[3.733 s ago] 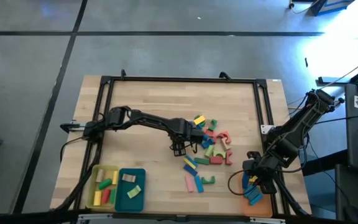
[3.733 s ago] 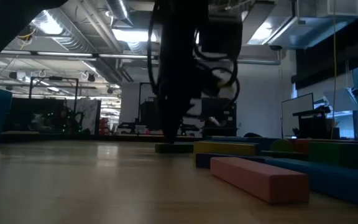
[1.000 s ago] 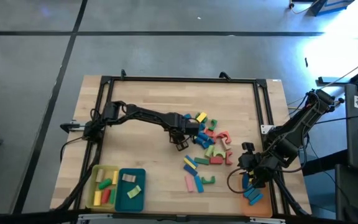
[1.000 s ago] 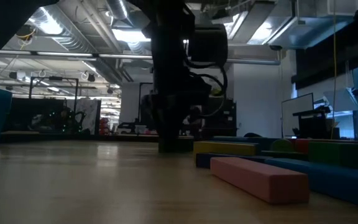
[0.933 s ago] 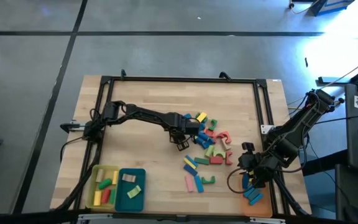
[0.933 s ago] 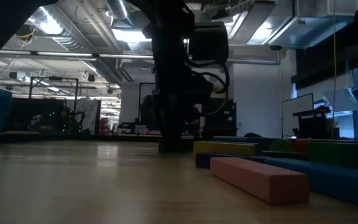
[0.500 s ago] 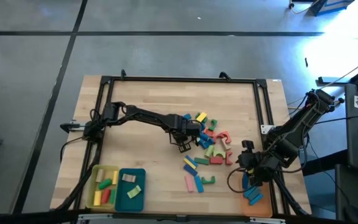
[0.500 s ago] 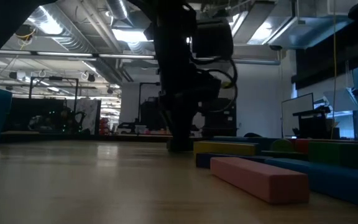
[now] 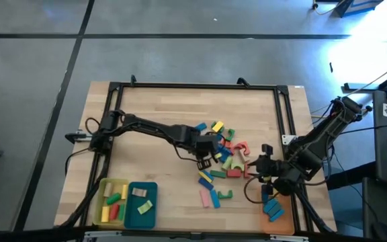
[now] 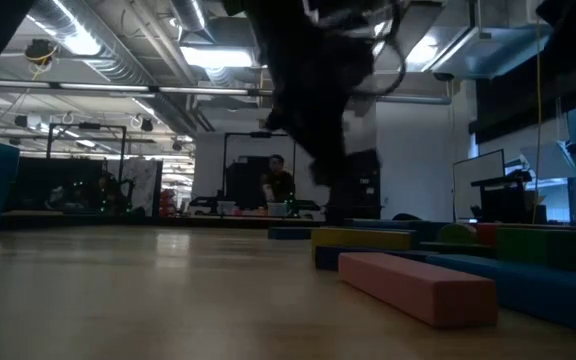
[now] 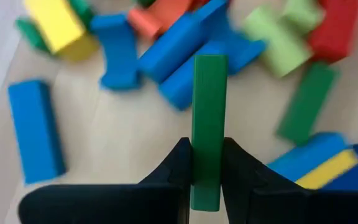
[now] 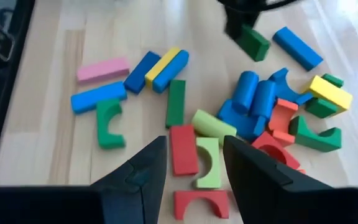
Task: Sort blocks by size
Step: Put the green rectangular block into the orange bin
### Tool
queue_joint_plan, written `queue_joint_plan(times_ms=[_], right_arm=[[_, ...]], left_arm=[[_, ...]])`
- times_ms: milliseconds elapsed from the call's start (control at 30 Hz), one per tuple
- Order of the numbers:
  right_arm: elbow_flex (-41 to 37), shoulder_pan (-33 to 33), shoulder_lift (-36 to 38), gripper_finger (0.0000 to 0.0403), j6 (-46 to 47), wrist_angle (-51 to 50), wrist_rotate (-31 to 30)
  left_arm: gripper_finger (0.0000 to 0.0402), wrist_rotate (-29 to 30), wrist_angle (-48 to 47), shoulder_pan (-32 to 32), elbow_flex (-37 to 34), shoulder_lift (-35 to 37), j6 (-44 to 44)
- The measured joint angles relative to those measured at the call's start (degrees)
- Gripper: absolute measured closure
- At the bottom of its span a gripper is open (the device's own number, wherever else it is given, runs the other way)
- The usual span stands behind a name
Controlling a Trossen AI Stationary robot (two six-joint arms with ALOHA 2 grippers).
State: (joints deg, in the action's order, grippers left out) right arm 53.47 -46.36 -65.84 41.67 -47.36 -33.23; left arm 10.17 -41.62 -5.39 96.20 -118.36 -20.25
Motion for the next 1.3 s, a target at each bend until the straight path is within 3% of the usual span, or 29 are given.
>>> queue_joint_plan(times_ms=[267,600,1033,1300], right_arm=[[0.0,4.62,-0.15,0.0242,-0.25,1.56,-0.26],[0.0,5.15,-0.15,0.0242,-14.64,11.56,-0.11],[0.0,5.15,-0.48,0.0242,-15.02,14.35,0.87],[0.0,5.15,-0.48,0.0251,-14.99,14.37,0.9]], left_arm=[[0.0363,-0.78,12.03,-4.05,0.0,0.52,5.04],[0.0361,-0.86,22.54,-7.76,0.0,0.52,8.9],[0.0356,-0.78,33.98,-8.39,0.0,0.52,12.67],[0.0356,-0.76,35.03,-8.39,0.0,0.52,13.87]])
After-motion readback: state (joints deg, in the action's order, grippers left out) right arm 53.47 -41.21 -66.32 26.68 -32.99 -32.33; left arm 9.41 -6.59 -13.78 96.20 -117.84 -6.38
